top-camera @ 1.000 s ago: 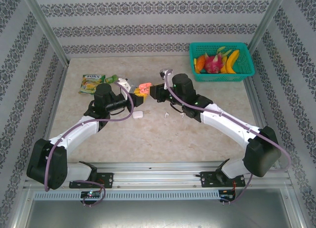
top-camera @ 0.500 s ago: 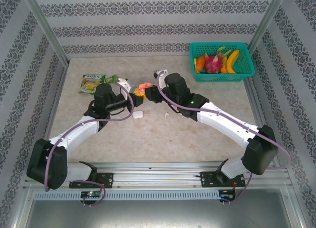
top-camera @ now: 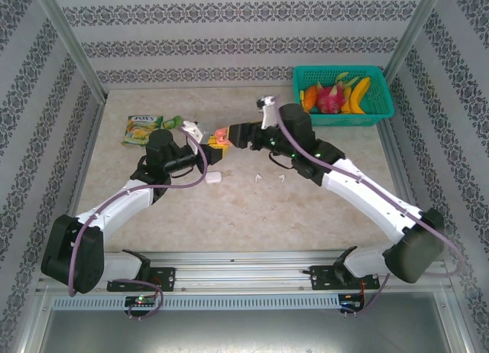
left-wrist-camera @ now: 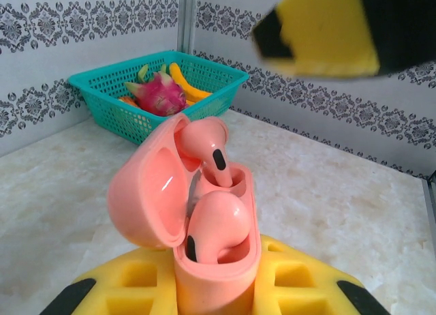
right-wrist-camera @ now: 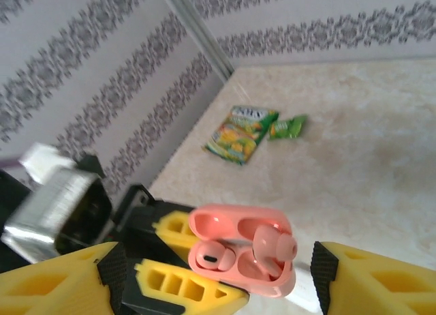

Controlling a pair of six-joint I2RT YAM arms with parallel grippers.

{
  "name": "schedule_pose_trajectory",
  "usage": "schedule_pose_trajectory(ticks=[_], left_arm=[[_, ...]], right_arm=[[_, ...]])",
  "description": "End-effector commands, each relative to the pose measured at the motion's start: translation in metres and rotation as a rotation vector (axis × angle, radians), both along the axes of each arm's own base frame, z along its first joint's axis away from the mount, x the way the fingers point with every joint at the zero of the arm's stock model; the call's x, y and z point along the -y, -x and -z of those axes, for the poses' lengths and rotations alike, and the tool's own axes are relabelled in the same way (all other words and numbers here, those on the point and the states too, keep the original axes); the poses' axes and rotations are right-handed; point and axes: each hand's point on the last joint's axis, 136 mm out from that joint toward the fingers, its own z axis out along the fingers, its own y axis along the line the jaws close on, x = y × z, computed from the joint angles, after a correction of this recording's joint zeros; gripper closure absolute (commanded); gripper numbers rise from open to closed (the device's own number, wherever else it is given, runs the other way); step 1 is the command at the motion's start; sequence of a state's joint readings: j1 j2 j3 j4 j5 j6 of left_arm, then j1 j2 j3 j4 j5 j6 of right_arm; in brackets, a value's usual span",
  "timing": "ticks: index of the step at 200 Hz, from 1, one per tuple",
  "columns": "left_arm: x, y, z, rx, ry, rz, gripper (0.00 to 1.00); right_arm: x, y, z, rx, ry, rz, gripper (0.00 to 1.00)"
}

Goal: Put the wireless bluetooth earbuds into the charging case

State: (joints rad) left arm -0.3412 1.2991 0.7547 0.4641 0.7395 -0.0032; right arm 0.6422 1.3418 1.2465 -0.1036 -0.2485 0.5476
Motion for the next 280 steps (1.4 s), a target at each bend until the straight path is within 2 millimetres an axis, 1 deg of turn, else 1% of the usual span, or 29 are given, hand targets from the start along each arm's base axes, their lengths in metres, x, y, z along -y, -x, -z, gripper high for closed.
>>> schedule_pose_trajectory(ticks=[1,20,32,61,80,109,131,159,189,227,262,280], left_arm=[[0.005,0.002,-0.008,0.064,0.009,0.018,1.00],[0.005,0.002,-0.009,0.070,0.009,0.018,1.00],[0.005,0.002,-0.007,0.066,0.008,0.021,1.00],[0.006,0.004,-0.009,0.074,0.008,0.029,1.00],[0.006,0.006,-0.009,0.076,0.004,0.040,1.00],[0.007,0.008,-0.007,0.071,-0.004,0.053,1.00],[0.008,0.009,-0.006,0.068,-0.005,0.057,1.00],[0.008,0.009,-0.005,0.067,-0.005,0.060,1.00],[0.008,0.009,-0.004,0.064,-0.007,0.055,1.00],[0.007,0.006,-0.004,0.064,-0.006,0.044,1.00],[0.006,0.005,-0.005,0.067,-0.006,0.038,1.00],[0.006,0.003,-0.005,0.068,-0.007,0.032,1.00]], right_arm=[[0.016,-0.002,-0.017,-0.032,-0.095,0.020,0.26],[0.030,-0.011,-0.003,-0.075,-0.090,0.063,0.27],[0.035,-0.015,0.006,-0.095,-0.082,0.086,0.30],[0.042,-0.027,0.028,-0.147,-0.045,0.133,0.48],[0.038,-0.035,0.039,-0.190,-0.042,0.115,0.57],[0.028,-0.044,0.048,-0.223,-0.037,0.096,0.65],[0.020,-0.050,0.049,-0.231,-0.038,0.082,0.68],[0.011,-0.053,0.049,-0.233,-0.033,0.064,0.69],[0.002,-0.049,0.052,-0.240,-0.026,0.039,0.69],[-0.008,-0.034,0.059,-0.253,0.000,0.001,0.72],[-0.007,-0.021,0.068,-0.273,0.018,-0.005,0.74],[-0.005,-0.014,0.069,-0.279,0.019,-0.007,0.74]])
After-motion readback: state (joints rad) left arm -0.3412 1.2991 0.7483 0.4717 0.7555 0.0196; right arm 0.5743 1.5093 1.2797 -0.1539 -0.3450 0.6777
